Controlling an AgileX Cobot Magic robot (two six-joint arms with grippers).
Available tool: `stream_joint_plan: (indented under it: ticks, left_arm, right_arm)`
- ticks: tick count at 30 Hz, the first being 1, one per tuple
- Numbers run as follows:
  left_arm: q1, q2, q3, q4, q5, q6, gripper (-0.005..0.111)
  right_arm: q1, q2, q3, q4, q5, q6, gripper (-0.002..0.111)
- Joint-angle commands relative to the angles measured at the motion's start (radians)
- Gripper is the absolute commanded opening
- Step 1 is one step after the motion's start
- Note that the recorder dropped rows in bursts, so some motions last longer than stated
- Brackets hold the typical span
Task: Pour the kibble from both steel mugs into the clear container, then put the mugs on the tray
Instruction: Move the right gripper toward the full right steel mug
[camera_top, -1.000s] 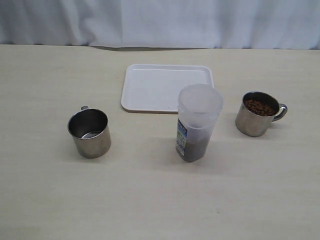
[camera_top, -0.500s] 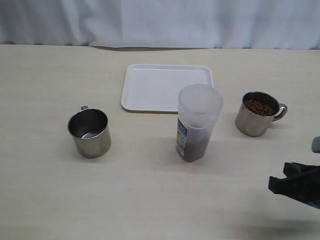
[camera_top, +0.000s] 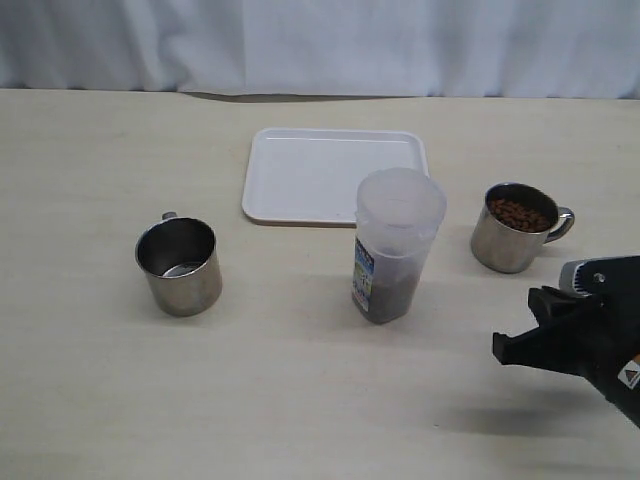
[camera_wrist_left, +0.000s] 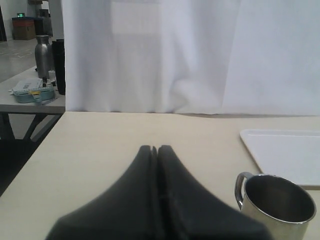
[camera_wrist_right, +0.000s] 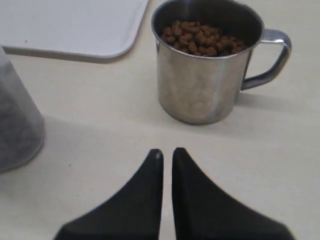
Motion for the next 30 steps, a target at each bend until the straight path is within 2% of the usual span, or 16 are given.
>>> stream_joint_plan:
  ticks: [1,3,6,9,14,18,19,23,26,30]
  left_arm:
    - [-0.006,-0.002,0.002,-0.001,-0.013,-0.003,0.0]
    - [-0.006,-0.002,0.002,-0.001,-0.013,-0.003,0.0]
    - [-0.006,-0.002,0.002,-0.001,-0.013,-0.003,0.0]
    - [-0.006,-0.002,0.002,-0.001,-0.013,-0.003,0.0]
    - [-0.006,-0.002,0.002,-0.001,-0.013,-0.003,0.0]
    - [-0.006,-0.002,0.002,-0.001,-0.013,-0.003,0.0]
    - [-0.006,-0.002,0.002,-0.001,-0.013,-0.003,0.0]
    - [-0.006,-0.002,0.002,-0.001,-0.013,-0.003,0.0]
    - [-0.006,-0.002,0.002,-0.001,-0.013,-0.003,0.0]
    - [-0.006,-0.002,0.002,-0.001,-0.013,-0.003,0.0]
  right_arm:
    - [0.005,0.103,-0.003,-0.041,-0.184,0.057,0.005]
    - [0.005,0.19,-0.003,-0.073,-0.286,0.057,0.005]
    - [0.005,0.284,-0.003,-0.061,-0.301,0.116,0.005]
    - [0.005,0.332,-0.018,0.101,-0.301,0.113,0.005]
    - [0.005,0.355,-0.068,-0.024,-0.301,0.014,0.005]
    - [0.005,0.355,-0.077,0.193,-0.301,0.038,0.005]
    - [0.005,0.355,-0.072,0.19,-0.301,0.093,0.005]
    - [0.005,0.355,-0.079,0.101,-0.301,0.091,0.007]
    - [0.005,0.355,-0.093,0.095,-0.301,0.076,0.024]
    - [0.005,0.355,-0.098,0.091,-0.301,0.076,0.059]
